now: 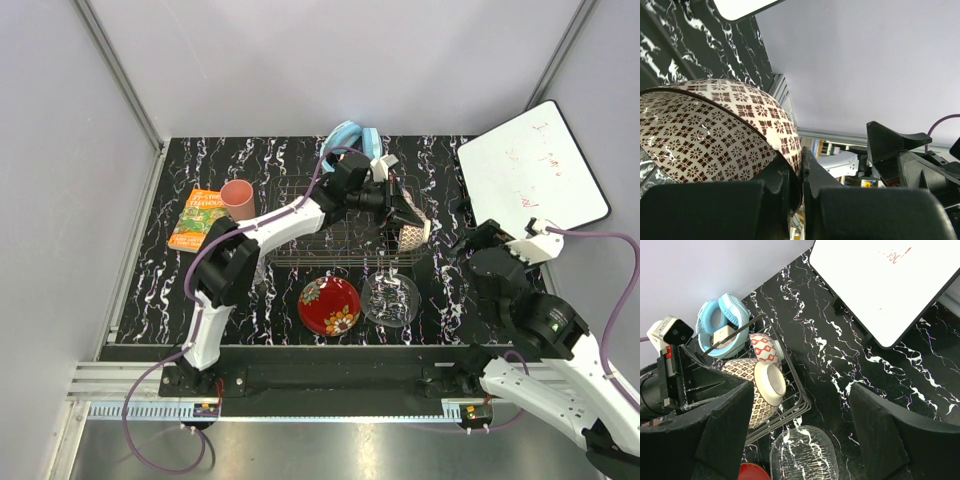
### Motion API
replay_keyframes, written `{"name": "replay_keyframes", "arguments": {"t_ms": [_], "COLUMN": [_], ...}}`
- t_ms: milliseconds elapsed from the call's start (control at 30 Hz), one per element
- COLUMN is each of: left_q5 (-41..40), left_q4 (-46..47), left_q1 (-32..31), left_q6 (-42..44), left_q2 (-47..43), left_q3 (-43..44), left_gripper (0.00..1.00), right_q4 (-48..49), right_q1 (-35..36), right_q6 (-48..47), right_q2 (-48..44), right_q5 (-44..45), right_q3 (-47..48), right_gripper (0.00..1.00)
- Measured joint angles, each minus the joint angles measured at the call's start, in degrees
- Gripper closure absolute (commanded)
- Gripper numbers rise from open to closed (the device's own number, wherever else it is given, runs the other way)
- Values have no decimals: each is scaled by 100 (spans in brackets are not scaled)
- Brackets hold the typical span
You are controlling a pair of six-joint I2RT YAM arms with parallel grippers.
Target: Load the mixed dishes into the dish rack
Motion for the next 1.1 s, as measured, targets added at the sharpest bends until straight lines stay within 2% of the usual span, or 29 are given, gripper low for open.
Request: {"name": "replay_keyframes", "arguments": {"t_ms": [300,633,933,1000,1067,1100], "left_q5": [155,225,256,240,221,214], "left_q4": [636,894,1008,1014,1008,999], "left_q1": [118,317,350,315,297,293], "left_q6": [-466,-667,-680,-654,-612,-566], "left_q2": [2,131,629,710,730,730], "left_q3": [-330,-640,-632,-632,-632,-632], "left_gripper": [100,100,99,93,79,64], "right_q4": [35,125,153,160,166,170], "right_q1": [0,0,0,0,0,0], "right_q6": [-26,-55,-55,-52,-55,-52], "right_q2": [26,133,232,229,229,232], "right_q5": [-2,-48,-190,-216,-256,-267], "right_q3": [-103,-122,-197,-210,-221,-221], "right_gripper": [15,14,15,14,14,14]}}
